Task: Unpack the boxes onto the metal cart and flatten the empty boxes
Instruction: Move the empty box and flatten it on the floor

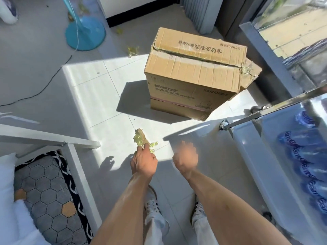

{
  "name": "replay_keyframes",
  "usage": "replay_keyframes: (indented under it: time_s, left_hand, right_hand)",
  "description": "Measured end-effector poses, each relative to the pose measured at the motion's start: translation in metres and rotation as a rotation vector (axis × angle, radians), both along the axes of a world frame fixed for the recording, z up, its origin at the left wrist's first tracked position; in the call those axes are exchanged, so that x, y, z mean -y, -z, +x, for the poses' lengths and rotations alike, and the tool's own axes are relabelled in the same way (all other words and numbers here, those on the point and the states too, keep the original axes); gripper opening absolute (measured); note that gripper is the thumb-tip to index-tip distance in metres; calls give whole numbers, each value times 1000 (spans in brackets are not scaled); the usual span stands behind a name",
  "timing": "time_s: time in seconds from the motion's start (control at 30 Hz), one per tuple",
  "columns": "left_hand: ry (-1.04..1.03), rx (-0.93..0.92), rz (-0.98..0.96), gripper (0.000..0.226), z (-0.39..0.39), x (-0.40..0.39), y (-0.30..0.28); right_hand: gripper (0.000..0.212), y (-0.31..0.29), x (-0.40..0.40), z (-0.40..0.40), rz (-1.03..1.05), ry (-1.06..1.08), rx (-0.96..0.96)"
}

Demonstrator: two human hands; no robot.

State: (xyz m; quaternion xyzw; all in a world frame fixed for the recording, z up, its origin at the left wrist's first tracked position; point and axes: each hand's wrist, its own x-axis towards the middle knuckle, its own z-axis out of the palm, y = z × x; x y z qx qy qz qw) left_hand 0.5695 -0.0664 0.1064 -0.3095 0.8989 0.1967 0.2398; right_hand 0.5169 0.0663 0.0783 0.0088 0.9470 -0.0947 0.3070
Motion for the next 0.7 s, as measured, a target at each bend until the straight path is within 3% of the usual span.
replay_keyframes:
  time_s: [0.17,0.47,0.57,0.7]
  left_hand:
    - [82,-22,8,25,-35,-2,-1]
    - [258,-39,-35,30,-129,-5,-6]
    - [292,-101,-72,30,-178,-11,-7]
    - [321,-167,-70,32,-265,-31,-13]
  right_hand:
    - [36,-4,-5,-26,-23,101,-17]
    - [33,-17,-7,-102,-111,245,-97]
    - [26,-19,-14,-145,-153,313,-208]
    - [35,-23,-29,-214,-220,387,-288]
